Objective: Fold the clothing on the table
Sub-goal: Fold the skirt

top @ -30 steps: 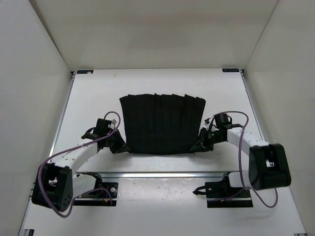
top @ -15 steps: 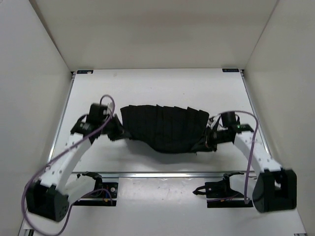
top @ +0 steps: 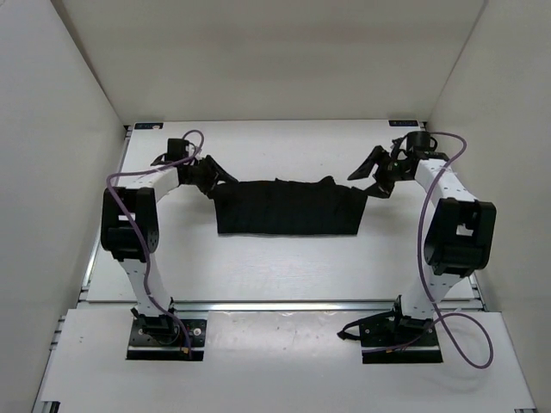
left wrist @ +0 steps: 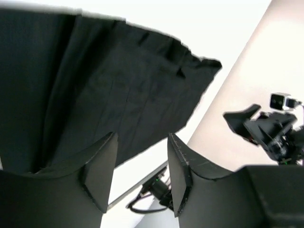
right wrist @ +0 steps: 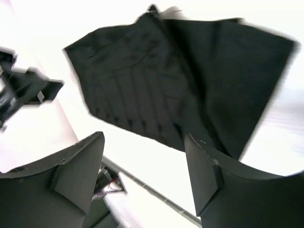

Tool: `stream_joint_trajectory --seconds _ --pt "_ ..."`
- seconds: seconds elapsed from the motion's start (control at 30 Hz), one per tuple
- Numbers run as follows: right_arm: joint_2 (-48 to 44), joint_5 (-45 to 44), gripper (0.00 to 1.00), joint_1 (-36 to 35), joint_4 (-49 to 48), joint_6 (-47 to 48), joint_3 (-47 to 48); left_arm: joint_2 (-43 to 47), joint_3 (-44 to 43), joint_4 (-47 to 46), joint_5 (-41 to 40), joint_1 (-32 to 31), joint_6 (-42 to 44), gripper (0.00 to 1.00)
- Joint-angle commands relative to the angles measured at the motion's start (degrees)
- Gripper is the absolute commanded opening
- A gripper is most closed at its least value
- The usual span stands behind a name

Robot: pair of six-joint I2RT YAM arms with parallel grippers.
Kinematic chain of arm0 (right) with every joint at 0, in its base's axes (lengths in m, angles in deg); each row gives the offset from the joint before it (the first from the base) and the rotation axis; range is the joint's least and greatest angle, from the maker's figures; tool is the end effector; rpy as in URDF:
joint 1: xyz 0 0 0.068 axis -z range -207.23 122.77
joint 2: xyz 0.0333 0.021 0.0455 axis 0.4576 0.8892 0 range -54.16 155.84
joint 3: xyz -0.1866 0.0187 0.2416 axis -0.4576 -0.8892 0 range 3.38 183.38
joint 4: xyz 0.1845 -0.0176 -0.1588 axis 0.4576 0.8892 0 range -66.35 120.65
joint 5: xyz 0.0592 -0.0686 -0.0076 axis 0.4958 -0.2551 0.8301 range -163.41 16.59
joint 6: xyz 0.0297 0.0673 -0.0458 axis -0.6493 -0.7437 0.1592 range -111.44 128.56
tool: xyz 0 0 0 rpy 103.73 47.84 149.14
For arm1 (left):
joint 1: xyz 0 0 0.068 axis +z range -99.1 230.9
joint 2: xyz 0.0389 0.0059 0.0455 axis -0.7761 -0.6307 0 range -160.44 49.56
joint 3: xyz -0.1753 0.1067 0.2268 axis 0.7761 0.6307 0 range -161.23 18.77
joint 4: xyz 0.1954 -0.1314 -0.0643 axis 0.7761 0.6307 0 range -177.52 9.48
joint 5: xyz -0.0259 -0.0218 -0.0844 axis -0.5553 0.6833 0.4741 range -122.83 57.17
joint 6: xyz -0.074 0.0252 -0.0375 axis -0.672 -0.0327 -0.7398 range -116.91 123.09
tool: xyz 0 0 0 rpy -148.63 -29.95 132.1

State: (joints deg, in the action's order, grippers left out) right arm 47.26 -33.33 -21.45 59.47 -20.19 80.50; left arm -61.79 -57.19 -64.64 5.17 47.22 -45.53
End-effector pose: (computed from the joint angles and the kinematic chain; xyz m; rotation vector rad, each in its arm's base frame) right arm 0.3792 0.0112 0.2522 0.5254 2.5354 1.0580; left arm 0.4146 -0.0739 0.1946 -0.7872 2.5940 -1.1719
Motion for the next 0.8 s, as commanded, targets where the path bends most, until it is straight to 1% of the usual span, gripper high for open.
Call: stream_joint_trajectory --seconds 0.0,0.07,0.1,0.13,0.17,0.23,0.27,0.3,0.37,0.43,0.57,0.63,0.67,0.7,0.73,0.77 --pt "-5.44 -7.97 0.67 -0.24 -0.22 -0.78 -3.45 10.35 4.67 -7.94 4.55 1.13 -2.72 0.57" --pt "-7.73 -11.31 0.67 -0.77 0.31 -0.52 -7.31 14.39 10.11 -3.30 1.48 1.66 0.71 0.58" --pt "-8.52 -12.20 0.67 -1.29 -0.30 -0.95 -8.99 16.49 12.22 -1.79 -1.32 1.75 3.77 0.58" --pt "-10.01 -12.65 0.67 -1.04 -2.13 -2.35 -12.66 17.30 12.94 1.96 -5.00 1.75 6.67 0.58" --pt "-11.85 -14.13 0.68 -1.30 -4.06 -3.84 -16.61 19.13 14.69 4.35 -6.95 1.31 8.09 0.59" --pt "-14.22 -17.38 0.68 -2.35 -6.79 -6.04 -21.46 22.13 17.59 5.95 -14.94 0.35 11.34 0.60" --pt "-15.02 -17.83 0.68 -2.70 -7.94 -6.92 -24.10 23.53 20.48 5.00 -16.62 -0.09 11.18 0.61" --pt "-15.20 -19.40 0.68 -3.31 -8.65 -7.10 -24.82 23.72 23.11 4.73 -18.47 -0.36 11.09 0.61" --pt "-14.94 -21.78 0.68 -4.46 -10.32 -8.59 -27.63 23.03 26.02 3.15 -18.49 0.08 11.61 0.60" --pt "-14.86 -23.28 0.67 -5.34 -12.60 -8.77 -28.87 21.44 26.83 3.14 -19.45 -0.97 11.35 0.61" --pt "-10.04 -22.50 0.66 -5.43 -14.80 -9.04 -27.82 17.23 24.82 4.29 -23.05 -4.22 11.10 0.61" --pt "-7.49 -21.62 0.60 -6.65 -15.59 -7.99 -26.68 16.17 23.76 2.71 -24.98 -5.80 9.78 0.62" --pt "-6.08 -21.44 0.56 -6.92 -16.29 -7.64 -25.72 15.21 23.23 2.18 -25.08 -6.16 9.16 0.61" --pt "-4.85 -20.92 0.46 -6.49 -17.08 -7.02 -25.27 14.07 22.27 2.18 -24.82 -7.29 9.07 0.54" --pt "-4.05 -19.00 0.35 -5.88 -17.87 -6.15 -25.35 13.62 21.65 2.18 -24.99 -7.65 9.07 0.45" --pt "-3.61 -18.29 0.31 -5.87 -18.75 -5.27 -25.27 13.01 21.39 2.00 -25.43 -8.79 8.98 0.24"
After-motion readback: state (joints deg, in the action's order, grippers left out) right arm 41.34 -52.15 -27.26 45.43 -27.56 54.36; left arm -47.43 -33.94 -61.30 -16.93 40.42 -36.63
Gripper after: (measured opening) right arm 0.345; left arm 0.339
